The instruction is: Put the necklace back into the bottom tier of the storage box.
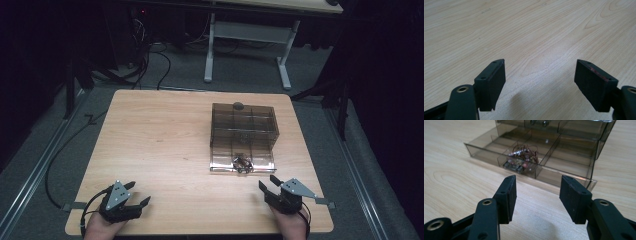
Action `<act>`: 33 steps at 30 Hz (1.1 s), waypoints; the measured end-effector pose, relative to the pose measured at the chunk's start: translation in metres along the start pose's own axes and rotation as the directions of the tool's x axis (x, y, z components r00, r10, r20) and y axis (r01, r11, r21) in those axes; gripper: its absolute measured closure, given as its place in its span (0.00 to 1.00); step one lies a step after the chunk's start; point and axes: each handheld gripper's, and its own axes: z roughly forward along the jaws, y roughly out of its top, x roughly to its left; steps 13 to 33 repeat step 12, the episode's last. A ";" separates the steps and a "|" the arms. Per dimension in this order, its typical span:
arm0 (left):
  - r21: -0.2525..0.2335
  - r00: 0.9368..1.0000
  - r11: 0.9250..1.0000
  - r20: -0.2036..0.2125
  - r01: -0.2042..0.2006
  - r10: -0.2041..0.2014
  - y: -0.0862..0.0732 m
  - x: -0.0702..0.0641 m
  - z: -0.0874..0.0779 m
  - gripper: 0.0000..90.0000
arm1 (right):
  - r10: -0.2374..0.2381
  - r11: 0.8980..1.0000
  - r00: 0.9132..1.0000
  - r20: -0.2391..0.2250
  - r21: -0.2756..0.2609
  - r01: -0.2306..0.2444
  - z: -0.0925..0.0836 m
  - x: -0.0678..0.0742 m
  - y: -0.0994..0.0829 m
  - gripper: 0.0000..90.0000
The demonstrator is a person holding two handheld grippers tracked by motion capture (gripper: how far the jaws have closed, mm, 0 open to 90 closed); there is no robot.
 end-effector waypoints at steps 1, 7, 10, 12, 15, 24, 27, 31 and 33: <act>0.000 1.000 1.000 -0.002 0.000 0.000 0.000 0.000 0.000 0.28 | 0.001 1.000 1.000 -0.004 0.007 -0.001 0.000 0.000 0.000 0.52; 0.003 1.000 1.000 -0.015 0.004 -0.004 0.000 0.000 0.001 0.28 | -0.027 1.000 1.000 -0.005 0.016 0.027 0.001 0.002 0.000 0.51; -0.002 1.000 1.000 -0.019 0.005 -0.005 0.000 0.000 0.000 0.28 | -0.013 1.000 1.000 -0.009 0.021 0.013 0.001 0.002 0.001 0.50; -0.008 1.000 1.000 -0.021 0.010 -0.010 0.000 0.000 0.000 0.28 | -0.004 1.000 1.000 -0.006 0.025 0.004 0.002 0.000 0.001 0.50; -0.008 1.000 1.000 -0.021 0.010 -0.010 0.000 0.000 0.000 0.28 | -0.004 1.000 1.000 -0.006 0.025 0.004 0.002 0.000 0.001 0.50; -0.008 1.000 1.000 -0.021 0.010 -0.010 0.000 0.000 0.000 0.28 | -0.004 1.000 1.000 -0.006 0.025 0.004 0.002 0.000 0.001 0.50; -0.008 1.000 1.000 -0.021 0.010 -0.010 0.000 0.000 0.000 0.28 | -0.004 1.000 1.000 -0.006 0.025 0.004 0.002 0.000 0.001 0.50; -0.008 1.000 1.000 -0.021 0.010 -0.010 0.000 0.000 0.000 0.28 | -0.004 1.000 1.000 -0.006 0.025 0.004 0.002 0.000 0.001 0.50; -0.008 1.000 1.000 -0.021 0.010 -0.010 0.000 0.000 0.000 0.28 | -0.004 1.000 1.000 -0.006 0.025 0.004 0.002 0.000 0.001 0.50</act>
